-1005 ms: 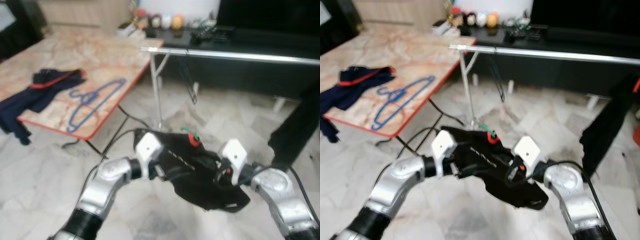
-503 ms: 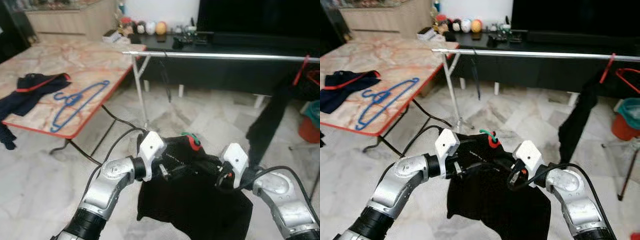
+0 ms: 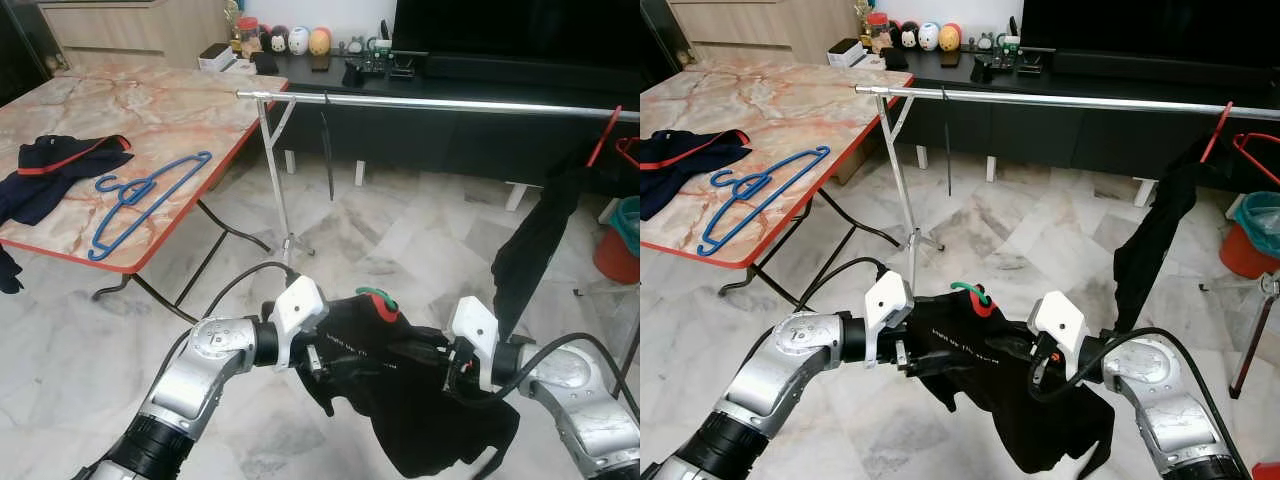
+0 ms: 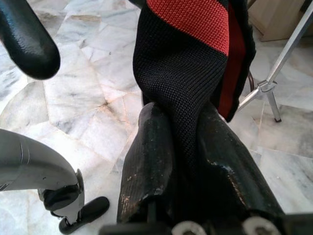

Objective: Hang hanger

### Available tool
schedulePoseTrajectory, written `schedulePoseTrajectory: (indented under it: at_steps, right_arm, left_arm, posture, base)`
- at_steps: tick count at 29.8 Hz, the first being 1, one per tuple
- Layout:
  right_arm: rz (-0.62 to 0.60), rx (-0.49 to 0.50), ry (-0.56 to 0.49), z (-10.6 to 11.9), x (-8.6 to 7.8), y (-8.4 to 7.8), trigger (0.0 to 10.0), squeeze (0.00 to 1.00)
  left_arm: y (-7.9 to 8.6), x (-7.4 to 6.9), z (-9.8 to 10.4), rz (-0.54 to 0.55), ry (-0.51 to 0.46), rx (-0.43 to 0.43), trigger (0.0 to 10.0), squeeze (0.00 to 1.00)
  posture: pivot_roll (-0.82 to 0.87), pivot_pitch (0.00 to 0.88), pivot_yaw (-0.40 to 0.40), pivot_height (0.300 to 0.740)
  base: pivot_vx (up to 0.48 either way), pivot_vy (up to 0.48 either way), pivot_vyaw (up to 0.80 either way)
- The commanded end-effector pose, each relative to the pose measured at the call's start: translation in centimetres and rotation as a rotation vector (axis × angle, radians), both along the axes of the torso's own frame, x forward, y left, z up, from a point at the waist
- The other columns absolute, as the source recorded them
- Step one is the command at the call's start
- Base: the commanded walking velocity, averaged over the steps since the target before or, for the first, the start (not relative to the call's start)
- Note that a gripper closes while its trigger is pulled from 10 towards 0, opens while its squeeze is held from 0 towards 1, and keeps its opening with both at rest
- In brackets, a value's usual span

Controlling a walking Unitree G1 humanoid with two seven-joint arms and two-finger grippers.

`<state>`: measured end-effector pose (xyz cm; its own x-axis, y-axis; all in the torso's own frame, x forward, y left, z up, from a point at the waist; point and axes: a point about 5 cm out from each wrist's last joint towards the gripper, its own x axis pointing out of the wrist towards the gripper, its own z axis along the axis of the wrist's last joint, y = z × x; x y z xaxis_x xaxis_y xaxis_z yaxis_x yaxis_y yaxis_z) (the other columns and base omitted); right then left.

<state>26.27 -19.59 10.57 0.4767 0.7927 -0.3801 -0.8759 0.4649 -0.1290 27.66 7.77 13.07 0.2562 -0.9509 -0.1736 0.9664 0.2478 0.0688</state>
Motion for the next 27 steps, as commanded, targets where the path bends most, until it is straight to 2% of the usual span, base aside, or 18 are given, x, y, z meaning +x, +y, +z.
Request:
schedulePoseTrajectory:
  at_steps: [1, 8, 14, 16, 19, 27]
  right_arm:
    - [0.03, 0.007, -0.023, 0.7, 0.0, 0.2, 10.0, 0.0]
    - [0.067, 0.008, -0.009, 0.9, -0.3, 0.3, 10.0, 0.0]
    - [0.079, 0.015, -0.009, 1.0, -0.4, 0.5, 10.0, 0.0]
    - [0.101, 0.028, -0.014, 1.3, -0.4, 0.8, 10.0, 0.0]
    - [0.111, 0.033, -0.021, 1.6, -0.4, 1.0, 10.0, 0.0]
    - [0.17, 0.065, -0.03, 2.2, -0.8, 2.1, 10.0, 0.0]
  left_arm:
    - [0.1, 0.4, 1.0, 0.012, -0.078, 0.007, 10.0, 1.0]
    - [0.4, 1.1, 1.2, 0.048, -0.115, 0.025, 10.0, 1.0]
    - [0.1, 0.3, 0.7, -0.032, -0.069, 0.041, 10.0, 1.0]
    - [0.0, 0.2, 0.1, -0.057, -0.074, 0.083, 10.0, 1.0]
    - [-0.1, 0.0, 0.0, -0.082, -0.059, 0.091, 10.0, 1.0]
    - [-1.0, -0.1, -0.4, -0.096, -0.068, 0.105, 10.0, 1.0]
  posture:
    - [0.03, 0.016, 0.032, 0.74]
    - [0.03, 0.017, 0.032, 0.74]
    - [0.03, 0.017, 0.033, 0.74]
    - [0.03, 0.016, 0.034, 0.74]
    - [0.03, 0.015, 0.035, 0.74]
    - [0.03, 0.011, 0.035, 0.74]
  base:
    - [0.0, 0.0, 0.0]
    - [0.0, 0.0, 0.0]
    - [0.0, 0.0, 0.0]
    - [0.0, 0.0, 0.0]
    - [0.0, 0.0, 0.0]
    - [0.0, 0.0, 0.0]
